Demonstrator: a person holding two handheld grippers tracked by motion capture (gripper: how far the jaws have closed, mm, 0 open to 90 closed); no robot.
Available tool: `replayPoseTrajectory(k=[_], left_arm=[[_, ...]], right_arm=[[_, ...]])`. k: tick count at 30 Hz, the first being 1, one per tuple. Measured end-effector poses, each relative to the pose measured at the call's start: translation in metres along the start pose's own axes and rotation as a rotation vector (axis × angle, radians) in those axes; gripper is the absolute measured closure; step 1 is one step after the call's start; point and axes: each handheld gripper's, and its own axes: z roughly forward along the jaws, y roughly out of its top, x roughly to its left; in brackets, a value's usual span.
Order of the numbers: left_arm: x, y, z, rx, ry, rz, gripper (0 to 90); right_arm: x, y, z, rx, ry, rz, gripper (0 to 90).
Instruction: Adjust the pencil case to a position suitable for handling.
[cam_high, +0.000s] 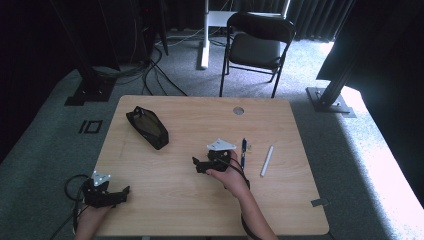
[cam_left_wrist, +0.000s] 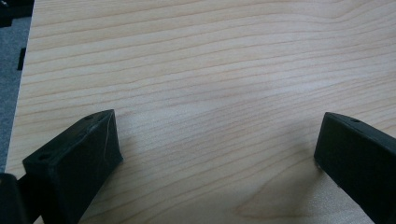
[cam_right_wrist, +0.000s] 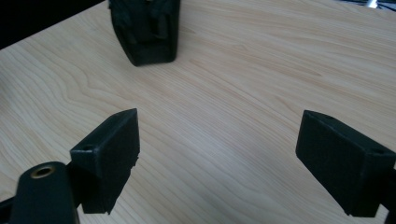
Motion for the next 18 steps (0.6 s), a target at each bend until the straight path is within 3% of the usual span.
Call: replayPoseTrajectory(k=[18], left_arm=[[0.0, 0.0, 0.0, 0.0, 0.0, 0.0, 0.5]], right_arm=[[0.034, 0.019, 0.037, -0.01, 0.051, -0.042, 13.8]])
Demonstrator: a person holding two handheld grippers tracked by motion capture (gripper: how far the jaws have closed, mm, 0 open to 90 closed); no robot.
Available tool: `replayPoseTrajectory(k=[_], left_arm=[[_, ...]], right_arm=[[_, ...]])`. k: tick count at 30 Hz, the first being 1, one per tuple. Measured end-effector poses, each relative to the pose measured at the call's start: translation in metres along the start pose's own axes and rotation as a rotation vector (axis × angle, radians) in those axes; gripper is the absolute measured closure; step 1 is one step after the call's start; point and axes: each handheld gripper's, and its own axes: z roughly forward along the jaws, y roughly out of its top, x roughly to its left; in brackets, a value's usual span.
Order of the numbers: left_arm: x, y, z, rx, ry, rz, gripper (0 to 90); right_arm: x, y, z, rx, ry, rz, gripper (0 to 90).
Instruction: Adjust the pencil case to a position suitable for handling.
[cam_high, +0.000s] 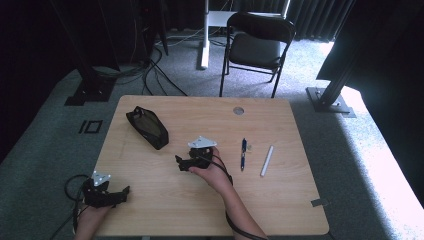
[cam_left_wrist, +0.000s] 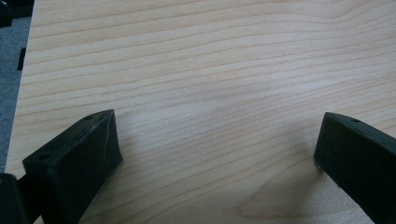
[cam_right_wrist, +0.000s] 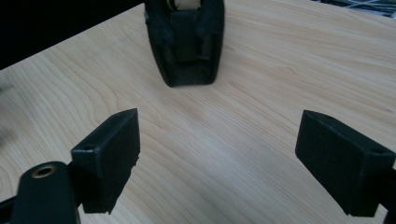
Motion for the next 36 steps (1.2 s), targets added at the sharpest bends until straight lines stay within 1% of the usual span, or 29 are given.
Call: replayPoseTrajectory(k=[5, 7, 11, 20, 24, 25, 30, 31, 33, 36], left_arm=[[0.0, 0.0, 0.0, 0.0, 0.0, 0.0, 0.5], [0.0, 0.0, 0.0, 0.0, 0.0, 0.0, 0.5], [0.0, 0.0, 0.0, 0.0, 0.0, 0.0, 0.5], [0.0, 0.0, 0.0, 0.0, 0.0, -0.001, 0.5], [0.0, 0.0, 0.0, 0.0, 0.0, 0.0, 0.5], [0.0, 0.0, 0.0, 0.0, 0.0, 0.0, 0.5], [0.0, 0.0, 0.0, 0.0, 0.0, 0.0, 0.5], [0.0, 0.0, 0.0, 0.0, 0.0, 0.0, 0.5], [0.0, 0.0, 0.0, 0.0, 0.0, 0.0, 0.5], [0.0, 0.0, 0.0, -0.001, 0.0, -0.001, 0.5]], right_arm=[[0.006, 0.004, 0.007, 0.002, 0.009, -0.005, 13.8], [0.009, 0.006, 0.012, 0.006, 0.02, -0.009, 13.8], [0.014, 0.009, 0.019, 0.006, 0.022, -0.016, 13.8], [0.021, 0.011, 0.036, 0.016, 0.035, 0.0, 13.8], [0.023, 0.014, 0.042, 0.016, 0.034, -0.01, 13.9], [0.024, 0.018, 0.047, 0.02, 0.017, -0.032, 13.9], [0.025, 0.023, 0.054, 0.013, 0.019, -0.028, 14.3], [0.025, 0.024, 0.057, 0.015, 0.026, -0.026, 14.3], [0.025, 0.026, 0.06, 0.016, 0.022, -0.022, 16.0], [0.025, 0.028, 0.063, 0.015, 0.019, -0.013, 16.1]])
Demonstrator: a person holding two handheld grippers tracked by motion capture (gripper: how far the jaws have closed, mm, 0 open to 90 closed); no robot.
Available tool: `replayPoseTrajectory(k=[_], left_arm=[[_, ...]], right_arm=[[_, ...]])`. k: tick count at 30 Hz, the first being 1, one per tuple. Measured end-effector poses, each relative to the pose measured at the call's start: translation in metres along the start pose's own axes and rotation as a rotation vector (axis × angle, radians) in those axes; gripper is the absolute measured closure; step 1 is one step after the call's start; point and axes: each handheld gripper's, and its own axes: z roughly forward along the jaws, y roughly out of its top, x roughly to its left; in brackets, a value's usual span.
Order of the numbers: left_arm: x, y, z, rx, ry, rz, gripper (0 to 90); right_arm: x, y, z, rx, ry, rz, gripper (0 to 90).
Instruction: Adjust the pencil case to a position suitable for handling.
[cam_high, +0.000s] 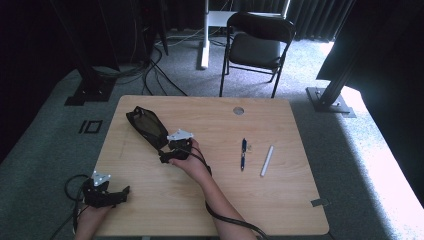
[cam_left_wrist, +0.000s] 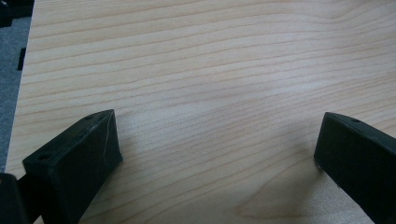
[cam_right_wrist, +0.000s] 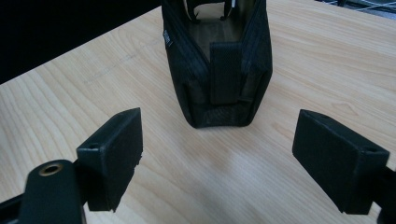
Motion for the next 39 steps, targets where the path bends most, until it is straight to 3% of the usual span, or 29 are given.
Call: replayPoseTrajectory(k=[4, 12, 14, 26, 31, 39], left_arm=[[0.0, 0.0, 0.0, 0.0, 0.0, 0.0, 0.5], [0.0, 0.0, 0.0, 0.0, 0.0, 0.0, 0.5], [0.0, 0.0, 0.0, 0.0, 0.0, 0.0, 0.5], [0.0, 0.0, 0.0, 0.0, 0.0, 0.001, 0.5], [0.0, 0.0, 0.0, 0.0, 0.0, 0.001, 0.5], [0.0, 0.0, 0.0, 0.0, 0.0, 0.0, 0.5]], right_arm=[[0.002, 0.004, 0.006, 0.001, -0.026, -0.046, 23.8], [0.005, 0.014, 0.015, -0.009, -0.021, -0.064, 34.2], [0.005, 0.016, 0.017, -0.007, -0.019, -0.074, 41.0], [0.003, 0.023, 0.028, -0.004, -0.058, -0.033, 56.6], [0.002, 0.023, 0.028, -0.001, -0.048, 0.007, 72.4], [0.0, 0.02, 0.021, 0.015, -0.041, 0.019, 73.2]])
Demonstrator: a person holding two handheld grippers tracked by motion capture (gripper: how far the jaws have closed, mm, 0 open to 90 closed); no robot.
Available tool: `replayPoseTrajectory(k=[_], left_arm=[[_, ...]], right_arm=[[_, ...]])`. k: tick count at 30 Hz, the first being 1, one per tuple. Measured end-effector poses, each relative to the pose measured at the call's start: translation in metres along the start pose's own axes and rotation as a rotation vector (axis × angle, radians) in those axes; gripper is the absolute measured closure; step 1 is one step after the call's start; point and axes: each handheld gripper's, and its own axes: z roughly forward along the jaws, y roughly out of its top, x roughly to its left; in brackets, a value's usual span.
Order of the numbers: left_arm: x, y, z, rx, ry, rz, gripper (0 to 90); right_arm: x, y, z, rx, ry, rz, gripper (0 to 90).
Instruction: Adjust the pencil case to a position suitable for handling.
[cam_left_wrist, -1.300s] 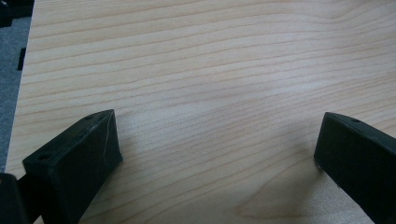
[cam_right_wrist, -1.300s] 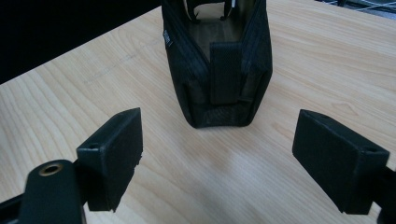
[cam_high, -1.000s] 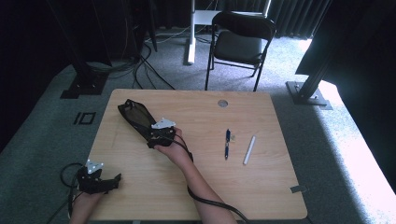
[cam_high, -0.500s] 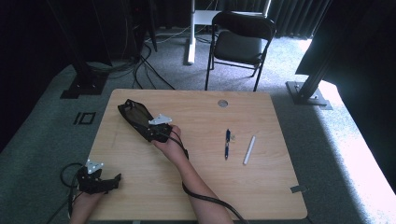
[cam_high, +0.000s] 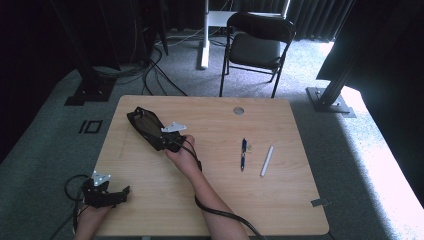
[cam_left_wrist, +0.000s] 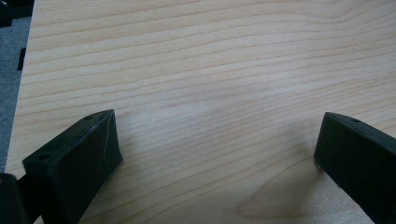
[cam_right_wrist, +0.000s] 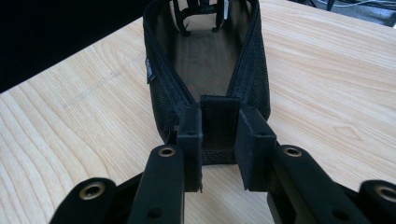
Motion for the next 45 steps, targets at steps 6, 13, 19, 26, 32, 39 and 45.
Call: replayPoseTrajectory(k=[6, 13, 19, 26, 32, 39, 45], left_arm=[[0.0, 0.0, 0.0, 0.0, 0.0, 0.0, 0.5], [0.0, 0.0, 0.0, 0.0, 0.0, 0.0, 0.5], [0.0, 0.0, 0.0, 0.001, 0.0, 0.001, 0.5], [0.0, 0.0, 0.0, 0.001, 0.0, 0.001, 0.5], [0.0, 0.0, 0.0, 0.001, 0.0, 0.001, 0.5], [0.0, 0.0, 0.0, 0.001, 0.0, 0.0, 0.5], [0.0, 0.0, 0.0, 0.001, 0.0, 0.001, 0.5]], right_arm=[[-0.002, -0.004, -0.007, -0.002, 0.016, 0.003, 73.3], [-0.006, -0.012, -0.018, 0.005, 0.017, 0.001, 73.3], [-0.008, -0.019, -0.03, 0.001, 0.019, 0.003, 73.3], [-0.013, -0.027, -0.044, -0.006, 0.024, 0.004, 73.4], [-0.016, -0.036, -0.056, -0.007, 0.027, 0.009, 73.4], [-0.021, -0.047, -0.069, -0.016, 0.034, 0.029, 73.4], [-0.021, -0.053, -0.079, -0.018, 0.029, 0.01, 73.4]])
